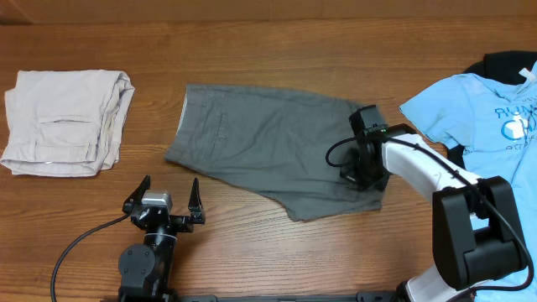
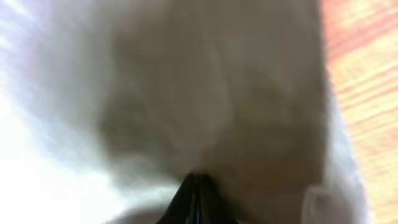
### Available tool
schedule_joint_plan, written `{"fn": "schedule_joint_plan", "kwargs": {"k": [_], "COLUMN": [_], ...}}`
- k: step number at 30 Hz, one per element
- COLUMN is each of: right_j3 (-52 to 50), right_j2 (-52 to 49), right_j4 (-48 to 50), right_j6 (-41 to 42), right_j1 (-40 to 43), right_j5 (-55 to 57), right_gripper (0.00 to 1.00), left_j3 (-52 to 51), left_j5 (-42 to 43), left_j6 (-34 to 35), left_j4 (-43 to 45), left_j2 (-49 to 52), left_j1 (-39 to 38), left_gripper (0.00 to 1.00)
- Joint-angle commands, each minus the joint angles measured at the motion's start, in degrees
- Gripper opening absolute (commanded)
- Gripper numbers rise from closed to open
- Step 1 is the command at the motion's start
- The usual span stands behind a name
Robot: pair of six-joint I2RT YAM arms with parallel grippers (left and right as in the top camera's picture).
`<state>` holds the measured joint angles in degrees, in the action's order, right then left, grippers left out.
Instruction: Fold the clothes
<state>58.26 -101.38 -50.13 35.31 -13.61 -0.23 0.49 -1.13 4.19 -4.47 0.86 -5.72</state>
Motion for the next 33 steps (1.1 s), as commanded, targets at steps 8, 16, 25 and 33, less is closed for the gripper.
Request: {"fn": "schedule_joint_plan", "kwargs": {"k": [8, 16, 25, 33], "right_j3": [5.9, 2.4, -5.38, -6.78], "right_j2": [4.31, 4.17, 4.17, 2.93], "right_j4": [-8.48, -11.26, -3.67, 1.66], "right_j6": [-1.01, -1.01, -0.24, 2.95], "right_j1": [1.31, 0.35, -0.17, 0.2], "right_j5": [-7.17, -7.21, -7.17, -4.0], "right_gripper": [0.04, 0.04, 0.04, 0.04], "left_j3": [-0.22, -0.22, -0.22, -0.22], "left_j5": [-0.35, -0.35, -0.35, -0.31], "left_j6": [0.55, 0.55, 0.55, 0.57], "left_j4": [0.22, 0.22, 0.22, 0.22], "left_j2": [-0.59, -0.59, -0.59, -0.59], "left_j1": [-0.33, -0.33, -0.33, -0.33], "left_gripper": [1.0, 1.0, 1.0, 1.0]}}
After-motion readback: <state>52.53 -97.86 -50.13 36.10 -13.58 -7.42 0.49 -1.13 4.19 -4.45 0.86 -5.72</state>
